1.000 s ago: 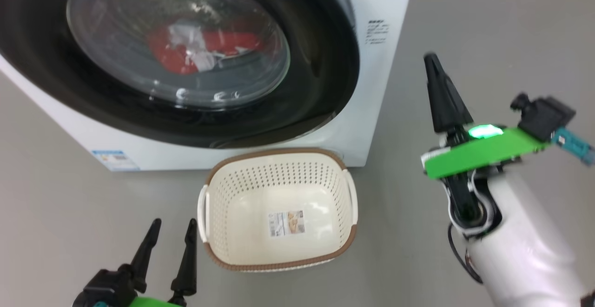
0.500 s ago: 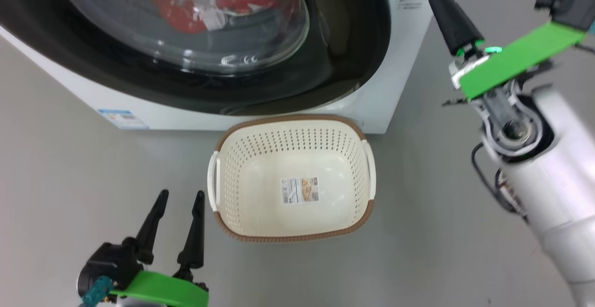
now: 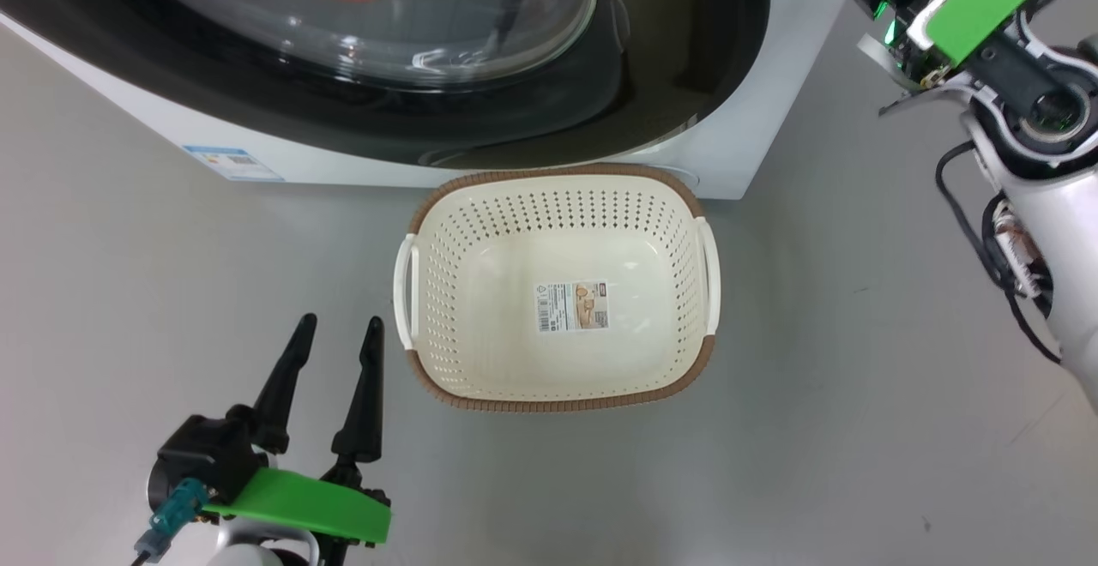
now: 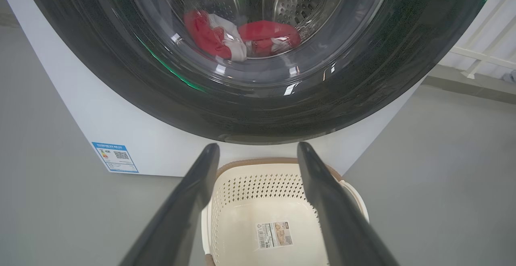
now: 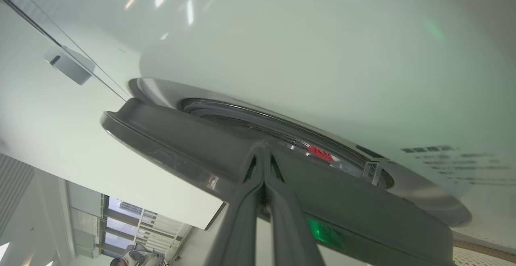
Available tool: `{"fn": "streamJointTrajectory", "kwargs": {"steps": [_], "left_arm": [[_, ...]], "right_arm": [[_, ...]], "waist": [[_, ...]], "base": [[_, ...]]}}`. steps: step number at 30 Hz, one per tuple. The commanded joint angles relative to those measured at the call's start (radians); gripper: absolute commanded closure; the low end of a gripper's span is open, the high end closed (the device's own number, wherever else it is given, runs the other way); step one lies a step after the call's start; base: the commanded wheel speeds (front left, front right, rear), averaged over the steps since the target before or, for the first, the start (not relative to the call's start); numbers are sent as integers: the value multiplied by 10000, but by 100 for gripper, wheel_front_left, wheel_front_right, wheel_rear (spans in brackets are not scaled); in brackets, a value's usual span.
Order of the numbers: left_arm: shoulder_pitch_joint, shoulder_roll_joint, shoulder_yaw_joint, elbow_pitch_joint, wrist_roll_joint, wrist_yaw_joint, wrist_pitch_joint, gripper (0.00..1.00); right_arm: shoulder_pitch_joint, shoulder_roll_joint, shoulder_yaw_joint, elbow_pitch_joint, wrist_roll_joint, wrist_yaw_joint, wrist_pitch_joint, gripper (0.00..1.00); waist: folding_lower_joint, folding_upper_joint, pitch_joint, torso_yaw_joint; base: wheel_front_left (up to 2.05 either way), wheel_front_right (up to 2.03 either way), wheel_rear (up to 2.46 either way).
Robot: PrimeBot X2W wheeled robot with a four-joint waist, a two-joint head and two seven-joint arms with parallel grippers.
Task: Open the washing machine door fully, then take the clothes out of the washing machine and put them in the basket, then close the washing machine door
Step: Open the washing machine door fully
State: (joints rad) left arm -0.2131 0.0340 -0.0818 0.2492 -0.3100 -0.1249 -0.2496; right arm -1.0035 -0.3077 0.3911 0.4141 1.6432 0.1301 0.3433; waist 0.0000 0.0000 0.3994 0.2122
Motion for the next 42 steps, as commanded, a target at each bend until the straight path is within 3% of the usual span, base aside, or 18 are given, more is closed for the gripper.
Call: {"fn": "streamJointTrajectory", "kwargs": {"steps": [1, 6, 16, 42], "left_arm": [[-196, 162, 289, -192, -56, -57, -122, 0], [-314, 162, 233, -170, -120, -57, -122, 0], [-458, 162, 127, -156, -222, -57, -122, 0], [149, 162, 131, -161, 7, -57, -122, 0]], "right_arm": [[-352, 56, -21, 25, 360, 6, 528, 100], [-935, 221, -108, 691, 1098, 6, 1636, 100], [-1380, 320, 185, 1309, 1055, 6, 2473, 100], [1035, 688, 471, -5, 813, 6, 3375, 100]], "waist": [[0, 0, 206, 72], [0, 0, 406, 92], [0, 0, 515, 117], [0, 0, -761, -354]], "base": [[0, 0, 0], [0, 0, 0], [0, 0, 0], [0, 0, 0]]}}
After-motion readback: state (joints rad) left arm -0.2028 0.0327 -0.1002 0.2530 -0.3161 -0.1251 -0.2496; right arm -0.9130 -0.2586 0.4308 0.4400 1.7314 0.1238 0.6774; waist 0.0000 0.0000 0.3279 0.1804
